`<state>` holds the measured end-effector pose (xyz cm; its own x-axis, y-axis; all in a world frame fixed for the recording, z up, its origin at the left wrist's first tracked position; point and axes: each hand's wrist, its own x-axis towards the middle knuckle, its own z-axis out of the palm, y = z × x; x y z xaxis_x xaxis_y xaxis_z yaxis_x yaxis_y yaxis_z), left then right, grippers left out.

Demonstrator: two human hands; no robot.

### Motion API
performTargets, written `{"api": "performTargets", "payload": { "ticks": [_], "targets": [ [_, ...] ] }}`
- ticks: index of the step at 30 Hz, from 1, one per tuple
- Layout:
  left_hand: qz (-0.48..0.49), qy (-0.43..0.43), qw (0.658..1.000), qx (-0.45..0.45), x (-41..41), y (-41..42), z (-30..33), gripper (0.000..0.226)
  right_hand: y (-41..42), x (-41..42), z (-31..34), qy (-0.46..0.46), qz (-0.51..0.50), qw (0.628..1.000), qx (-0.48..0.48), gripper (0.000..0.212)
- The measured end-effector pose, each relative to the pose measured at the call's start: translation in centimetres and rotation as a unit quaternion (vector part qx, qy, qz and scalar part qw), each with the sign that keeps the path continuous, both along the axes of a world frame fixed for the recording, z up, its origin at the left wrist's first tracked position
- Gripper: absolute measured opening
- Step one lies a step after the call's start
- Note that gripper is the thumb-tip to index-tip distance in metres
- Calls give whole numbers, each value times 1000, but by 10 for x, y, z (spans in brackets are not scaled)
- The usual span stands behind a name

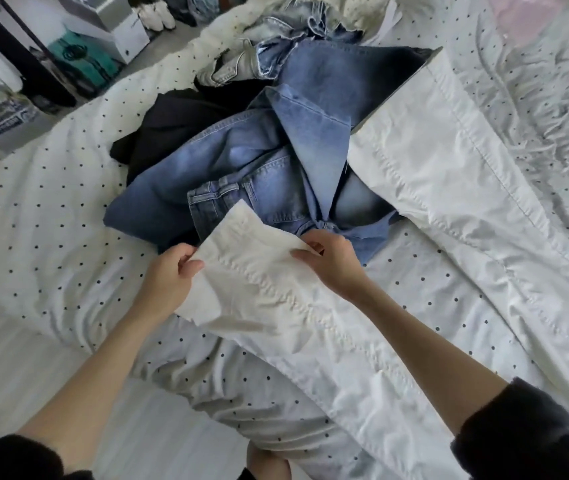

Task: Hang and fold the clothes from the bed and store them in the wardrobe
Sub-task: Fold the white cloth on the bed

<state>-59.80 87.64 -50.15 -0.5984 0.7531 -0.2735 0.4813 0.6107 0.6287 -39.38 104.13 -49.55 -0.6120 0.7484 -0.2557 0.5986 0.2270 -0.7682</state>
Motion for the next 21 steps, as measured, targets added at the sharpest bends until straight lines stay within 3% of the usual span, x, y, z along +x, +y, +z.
{"api": "performTargets", "payload": {
  "ticks": [2, 5, 8, 14, 18, 21],
  "targets": [
    [17, 30, 999, -26, 0, -1, -4, 6, -3, -3, 0, -9, 37, 999, 29, 13],
    [54, 72, 994, -60, 0, 3, -4, 26, -1, -2, -6, -86, 49, 995, 22, 19],
    [29, 132, 991, 23, 13, 18, 6, 30, 1, 16, -9, -94, -23, 995, 40, 26],
    [-203, 216, 941, 161, 79, 81, 20, 27, 12, 97, -13, -151, -182, 947, 215, 27],
    [-369, 267, 870, 189, 123, 144, 20, 36, 30, 155, -22, -278, -217, 913, 204, 47],
    [-458, 331, 815, 128, 142, 186, 12, 49, 45, 181, -30, -350, -210, 898, 165, 58]
  ]
}}
